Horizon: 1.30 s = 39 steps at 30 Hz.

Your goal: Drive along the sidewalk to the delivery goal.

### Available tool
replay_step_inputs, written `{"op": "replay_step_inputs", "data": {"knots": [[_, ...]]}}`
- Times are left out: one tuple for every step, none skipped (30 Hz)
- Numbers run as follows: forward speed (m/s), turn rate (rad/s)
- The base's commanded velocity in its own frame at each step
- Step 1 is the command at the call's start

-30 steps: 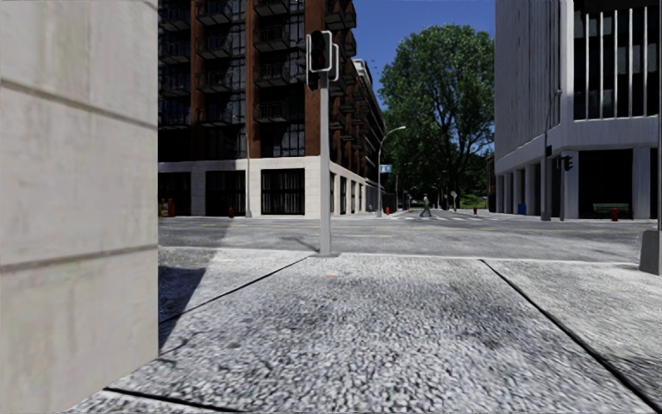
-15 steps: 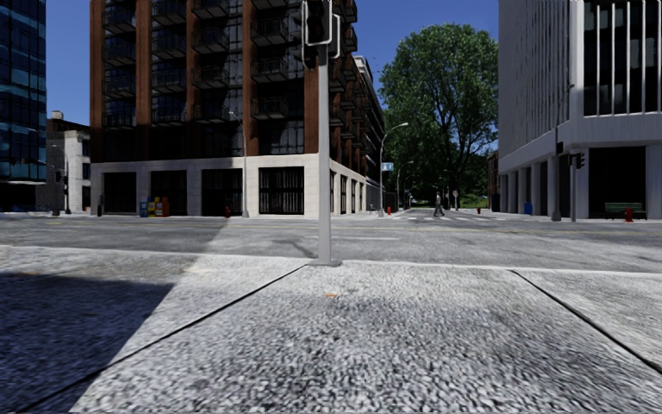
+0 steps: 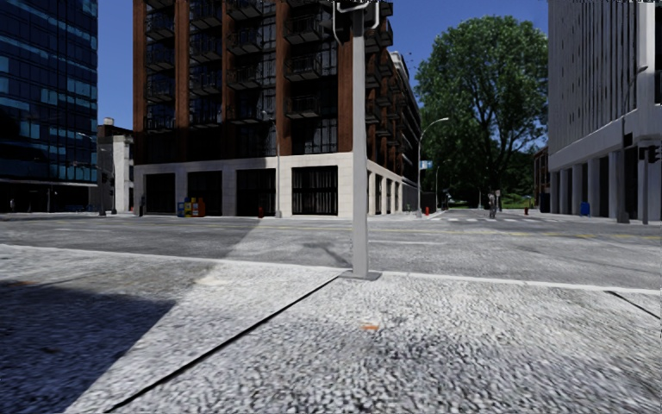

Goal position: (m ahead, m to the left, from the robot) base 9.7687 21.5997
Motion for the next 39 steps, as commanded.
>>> {"op": "replay_step_inputs", "data": {"knots": [[1.53, 0.61], [1.53, 0.61], [1.53, 0.61], [1.53, 0.61], [1.53, 0.61], [1.53, 0.61], [1.53, 0.61], [1.53, 0.61], [1.53, 0.61], [1.53, 0.61], [1.53, 0.59], [1.57, 0.59], [1.66, 0.59], [1.7, 0.58], [1.73, 0.58], [1.76, 0.58], [1.76, 0.58], [1.77, 0.58], [1.77, 0.58], [1.77, 0.58], [1.78, 0.58], [1.78, 0.58], [1.78, 0.58], [1.78, 0.58], [1.79, 0.58], [1.79, 0.58], [1.79, 0.58], [1.79, 0.58], [1.79, 0.58], [1.79, 0.58], [1.79, 0.58], [1.79, 0.58], [1.79, 0.58], [1.78, 0.58], [1.78, 0.58], [1.78, 0.58], [1.78, 0.58], [1.78, 0.58], [1.78, 0.58]]}}
